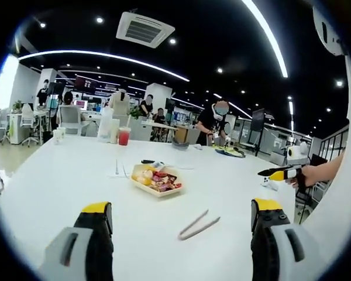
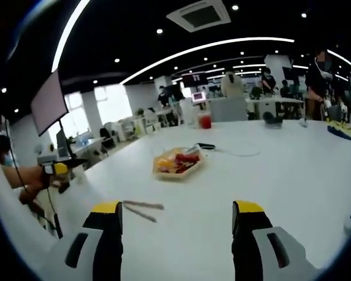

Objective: Place the target food into the container with the food tongs after gripping and lifting it, then release it inside without dropping or visibly crushing the food.

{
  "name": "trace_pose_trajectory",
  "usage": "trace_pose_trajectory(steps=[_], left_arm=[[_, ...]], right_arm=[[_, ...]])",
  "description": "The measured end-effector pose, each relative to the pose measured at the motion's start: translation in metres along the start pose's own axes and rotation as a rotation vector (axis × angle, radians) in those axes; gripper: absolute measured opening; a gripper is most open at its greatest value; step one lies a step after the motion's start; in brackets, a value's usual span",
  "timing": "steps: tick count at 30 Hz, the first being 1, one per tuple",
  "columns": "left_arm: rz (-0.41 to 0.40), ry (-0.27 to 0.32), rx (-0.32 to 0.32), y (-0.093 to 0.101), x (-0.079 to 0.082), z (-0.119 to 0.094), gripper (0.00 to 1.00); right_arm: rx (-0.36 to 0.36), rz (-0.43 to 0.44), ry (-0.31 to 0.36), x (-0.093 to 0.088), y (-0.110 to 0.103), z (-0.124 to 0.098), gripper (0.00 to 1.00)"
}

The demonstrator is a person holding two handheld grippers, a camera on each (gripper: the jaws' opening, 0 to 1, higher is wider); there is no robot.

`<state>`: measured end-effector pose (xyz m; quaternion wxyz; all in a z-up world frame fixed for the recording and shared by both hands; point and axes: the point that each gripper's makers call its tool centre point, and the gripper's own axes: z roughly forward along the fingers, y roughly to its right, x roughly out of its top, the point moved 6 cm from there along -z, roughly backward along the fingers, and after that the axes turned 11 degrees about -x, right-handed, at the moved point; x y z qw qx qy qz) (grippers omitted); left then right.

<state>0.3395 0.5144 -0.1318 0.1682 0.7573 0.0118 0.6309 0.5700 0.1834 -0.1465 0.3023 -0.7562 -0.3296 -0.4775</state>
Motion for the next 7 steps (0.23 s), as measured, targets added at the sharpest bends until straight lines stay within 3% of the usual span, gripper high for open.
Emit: trace_pose_trajectory(steps=[7], left_arm=[[-0.03, 0.003, 0.012, 0.0007, -0.009, -0.0042, 0.99]], right_arm=[[-0.019, 0.021, -0.006, -0.0051, -0.001, 0.0036, 0.75]])
